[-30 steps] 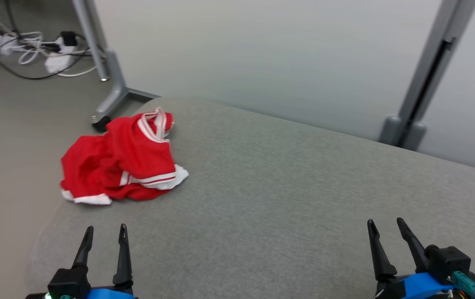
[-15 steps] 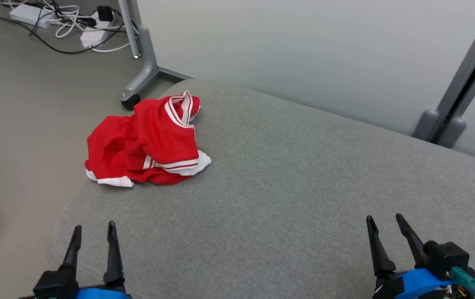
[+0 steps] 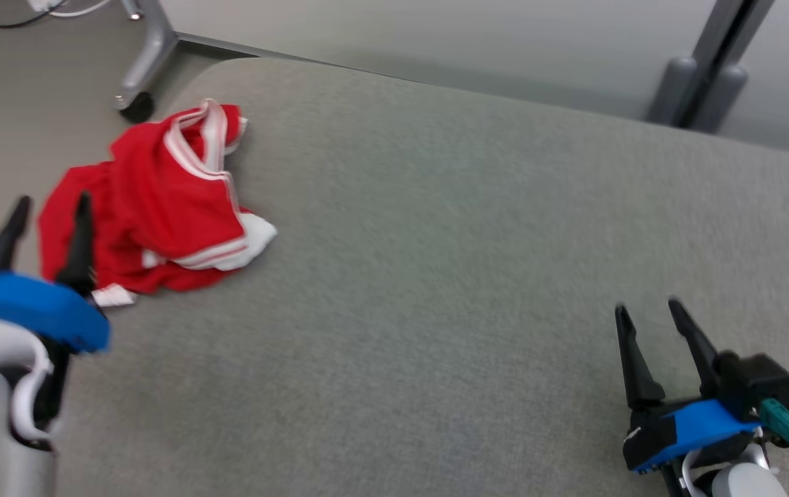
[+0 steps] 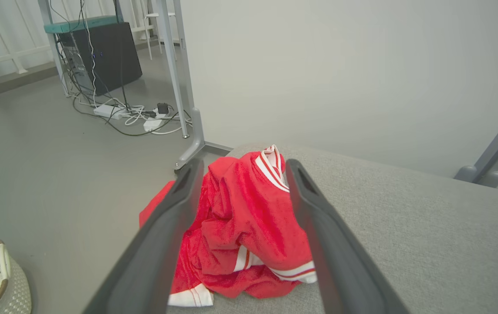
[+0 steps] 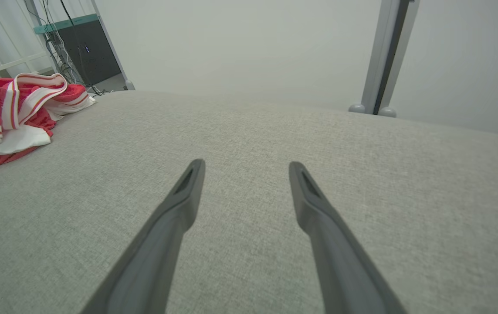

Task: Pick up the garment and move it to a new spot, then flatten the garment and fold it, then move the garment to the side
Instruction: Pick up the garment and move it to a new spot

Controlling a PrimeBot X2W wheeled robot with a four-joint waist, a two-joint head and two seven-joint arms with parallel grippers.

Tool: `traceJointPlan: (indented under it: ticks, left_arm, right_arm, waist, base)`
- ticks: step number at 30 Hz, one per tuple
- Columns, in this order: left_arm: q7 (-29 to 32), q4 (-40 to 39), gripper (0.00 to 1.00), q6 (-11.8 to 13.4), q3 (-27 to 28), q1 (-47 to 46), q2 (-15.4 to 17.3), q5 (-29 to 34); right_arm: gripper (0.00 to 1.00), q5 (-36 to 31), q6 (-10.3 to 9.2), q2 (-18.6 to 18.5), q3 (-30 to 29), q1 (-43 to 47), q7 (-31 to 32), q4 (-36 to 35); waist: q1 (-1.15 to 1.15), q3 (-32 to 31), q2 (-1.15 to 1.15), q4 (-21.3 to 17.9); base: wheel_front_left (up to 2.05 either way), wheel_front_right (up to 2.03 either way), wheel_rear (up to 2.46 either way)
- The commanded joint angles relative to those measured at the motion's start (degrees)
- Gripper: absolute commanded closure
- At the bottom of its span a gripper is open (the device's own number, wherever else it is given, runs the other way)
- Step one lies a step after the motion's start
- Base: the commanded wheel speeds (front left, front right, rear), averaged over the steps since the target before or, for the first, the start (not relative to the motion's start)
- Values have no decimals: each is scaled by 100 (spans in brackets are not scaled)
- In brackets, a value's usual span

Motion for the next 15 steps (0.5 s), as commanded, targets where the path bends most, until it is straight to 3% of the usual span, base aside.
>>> traceJointPlan:
  ticks: [1,4,10,14,15]
  left_arm:
    - [313,255,0,-41,76,-366,164,-163]
    - [632,537,0,-54,203,-677,305,-344]
    - [1382,1435,0,304,654,-1167,772,-622]
    - [1829,1773,0,504,924,-1227,820,-918]
    - [1954,1825,5,484,945,-1226,796,-1007]
  right_arm:
    - [0,-109,2,-31,1,-124,50,-142]
    - [0,-164,1,-34,24,-229,91,-301]
    - [0,-313,1,-32,94,-446,253,-723]
    - [0,-297,2,-30,59,-486,277,-863]
    - [0,-274,1,-30,43,-474,271,-861]
  waist:
    - [-1,236,0,-143]
    - [-1,509,0,-344]
    - [-1,1210,0,-980]
    - [-1,1431,0,-1300]
    - [-1,1442,0,-1348]
  base:
    - [0,0,0]
    - [0,0,0]
    - [0,0,0]
    - [0,0,0]
    - [0,0,0]
